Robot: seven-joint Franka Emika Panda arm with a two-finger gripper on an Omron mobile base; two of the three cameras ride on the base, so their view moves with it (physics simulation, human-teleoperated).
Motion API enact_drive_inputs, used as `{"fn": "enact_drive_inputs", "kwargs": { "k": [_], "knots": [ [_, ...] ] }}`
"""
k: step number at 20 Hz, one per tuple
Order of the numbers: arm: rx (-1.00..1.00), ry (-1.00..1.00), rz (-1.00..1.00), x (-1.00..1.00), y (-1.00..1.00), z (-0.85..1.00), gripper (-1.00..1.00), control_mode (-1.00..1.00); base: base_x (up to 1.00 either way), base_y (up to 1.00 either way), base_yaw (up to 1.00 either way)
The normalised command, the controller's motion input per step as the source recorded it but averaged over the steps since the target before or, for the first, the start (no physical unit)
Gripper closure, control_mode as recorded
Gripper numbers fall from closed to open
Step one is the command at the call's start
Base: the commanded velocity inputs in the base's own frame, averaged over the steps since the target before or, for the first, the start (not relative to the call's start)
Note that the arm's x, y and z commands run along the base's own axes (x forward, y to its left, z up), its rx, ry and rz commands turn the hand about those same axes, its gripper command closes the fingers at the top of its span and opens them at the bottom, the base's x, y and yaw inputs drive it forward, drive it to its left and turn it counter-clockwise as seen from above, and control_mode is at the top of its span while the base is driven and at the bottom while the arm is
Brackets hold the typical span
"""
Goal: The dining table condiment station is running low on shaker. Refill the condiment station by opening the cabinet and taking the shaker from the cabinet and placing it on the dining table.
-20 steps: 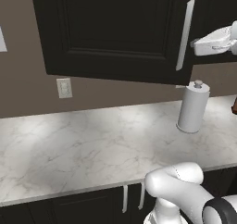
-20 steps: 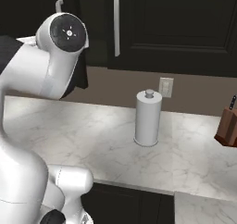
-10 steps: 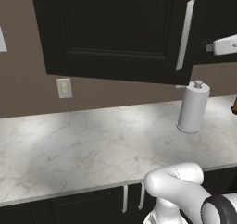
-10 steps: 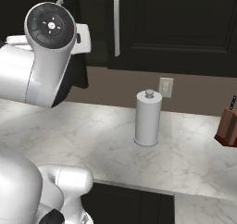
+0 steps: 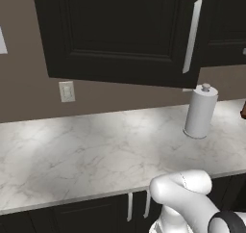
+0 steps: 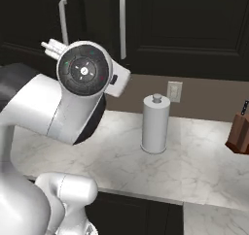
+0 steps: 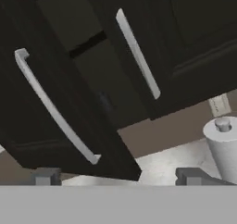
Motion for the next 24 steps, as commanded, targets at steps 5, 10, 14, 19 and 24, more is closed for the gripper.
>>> {"fn": "enact_drive_inputs", "kwargs": {
  "k": [5, 10, 14, 19, 24],
  "knots": [
    [0.76, 0.29, 0.0, 0.0, -0.71, -0.35, -1.0, -1.0, 0.0, 0.0, 0.0],
    [0.32, 0.25, 0.1, 0.19, 0.06, -0.13, -1.0, -1.0, 0.0, 0.0, 0.0],
    [0.04, 0.17, 0.14, 0.36, 0.49, -0.13, -1.0, -1.0, 0.0, 0.0, 0.0],
    [0.03, 0.15, 0.09, 0.47, 0.58, -0.1, -1.0, -1.0, 0.0, 0.0, 0.0],
    [0.12, 0.06, 0.03, 0.47, 0.18, 0.0, -1.0, -1.0, 0.0, 0.0, 0.0]
  ]
}}
